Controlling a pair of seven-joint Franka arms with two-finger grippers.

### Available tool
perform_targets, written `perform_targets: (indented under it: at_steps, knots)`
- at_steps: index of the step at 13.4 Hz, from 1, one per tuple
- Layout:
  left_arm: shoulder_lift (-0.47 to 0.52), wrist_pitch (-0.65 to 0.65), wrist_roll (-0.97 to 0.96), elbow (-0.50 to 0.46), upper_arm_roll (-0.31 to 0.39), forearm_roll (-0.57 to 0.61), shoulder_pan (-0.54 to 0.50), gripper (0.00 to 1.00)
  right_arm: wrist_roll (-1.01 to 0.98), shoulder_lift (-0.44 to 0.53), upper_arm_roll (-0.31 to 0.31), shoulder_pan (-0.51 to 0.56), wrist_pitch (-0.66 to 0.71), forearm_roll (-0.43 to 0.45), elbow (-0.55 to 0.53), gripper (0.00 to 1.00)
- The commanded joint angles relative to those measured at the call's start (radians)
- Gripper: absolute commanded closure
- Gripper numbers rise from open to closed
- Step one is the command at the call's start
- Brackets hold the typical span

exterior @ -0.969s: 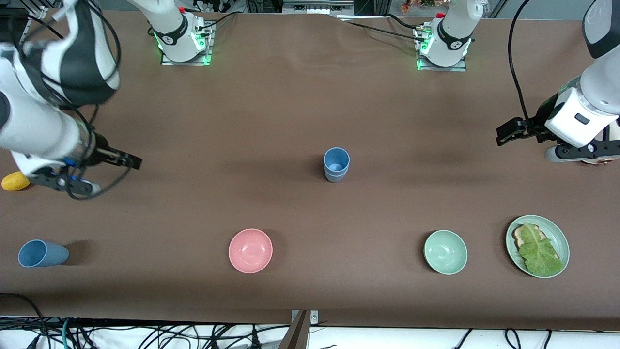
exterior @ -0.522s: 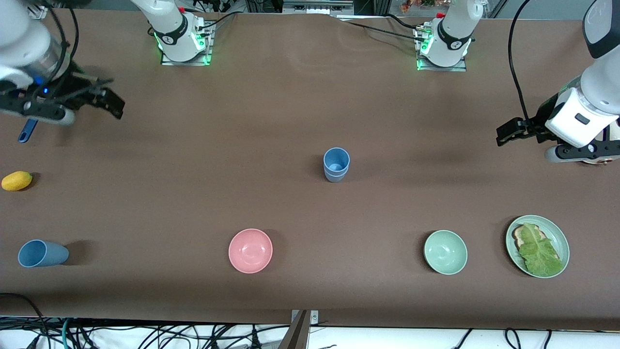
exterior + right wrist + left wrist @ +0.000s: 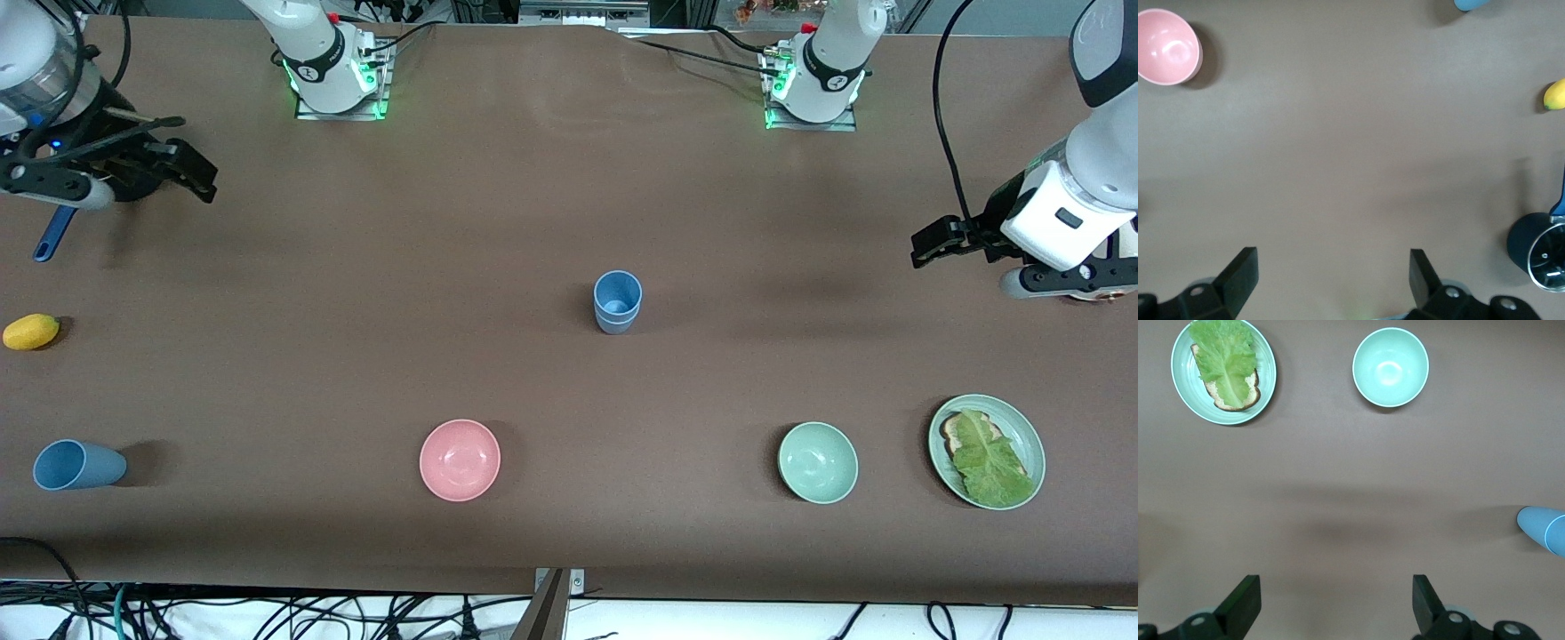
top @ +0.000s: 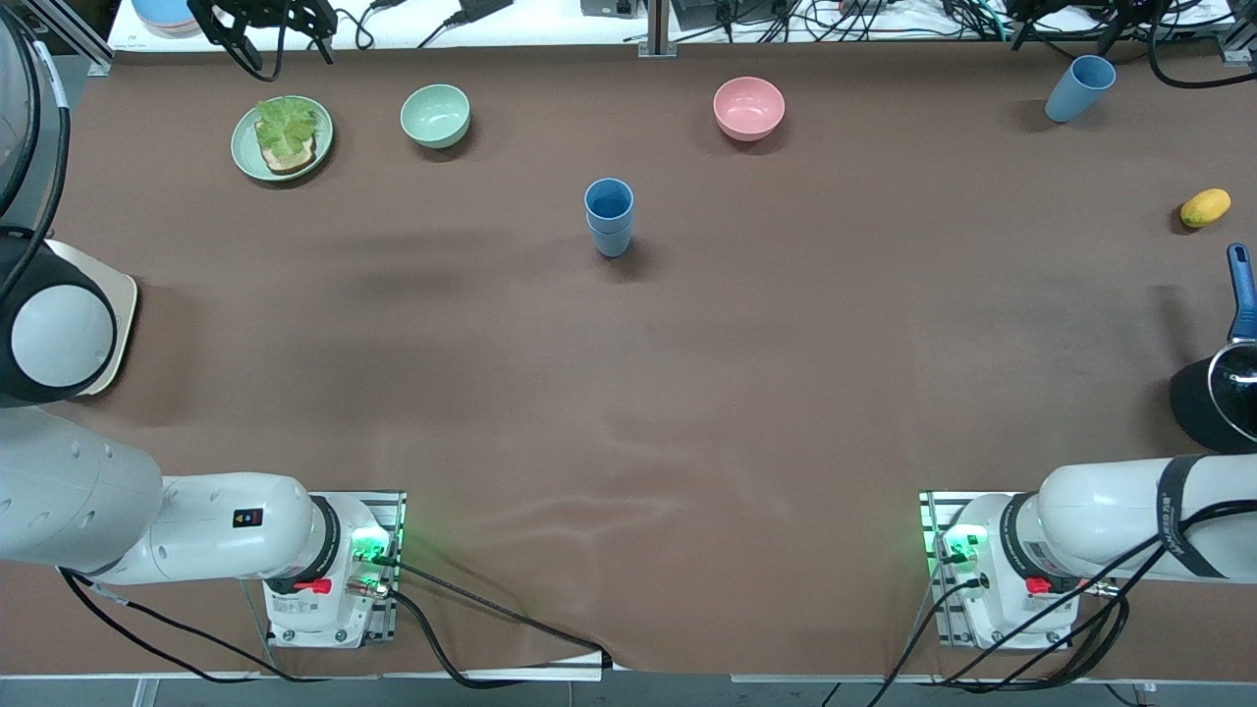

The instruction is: Stack blue cups with both arms

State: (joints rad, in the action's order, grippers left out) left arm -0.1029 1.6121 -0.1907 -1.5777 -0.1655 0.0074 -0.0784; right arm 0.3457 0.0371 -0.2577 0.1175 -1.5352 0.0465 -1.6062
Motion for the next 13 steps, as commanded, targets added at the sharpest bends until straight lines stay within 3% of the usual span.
perform_targets:
  at_steps: [1, 2, 13]
  knots:
    - [-0.011, -0.009, 0.014, 0.025, -0.005, 0.0, -0.006, 0.0, -0.007, -0.017, 0.088, -0.034, 0.024, -0.066, 0.045, 0.0]
    - [-0.012, -0.009, 0.014, 0.025, -0.005, 0.002, -0.006, 0.0, -0.005, -0.019, 0.103, -0.035, 0.024, -0.097, 0.043, 0.0]
    - [-0.011, -0.011, 0.014, 0.024, -0.005, 0.002, -0.008, 0.0, -0.131, -0.02, 0.141, -0.007, 0.026, -0.088, 0.038, 0.0]
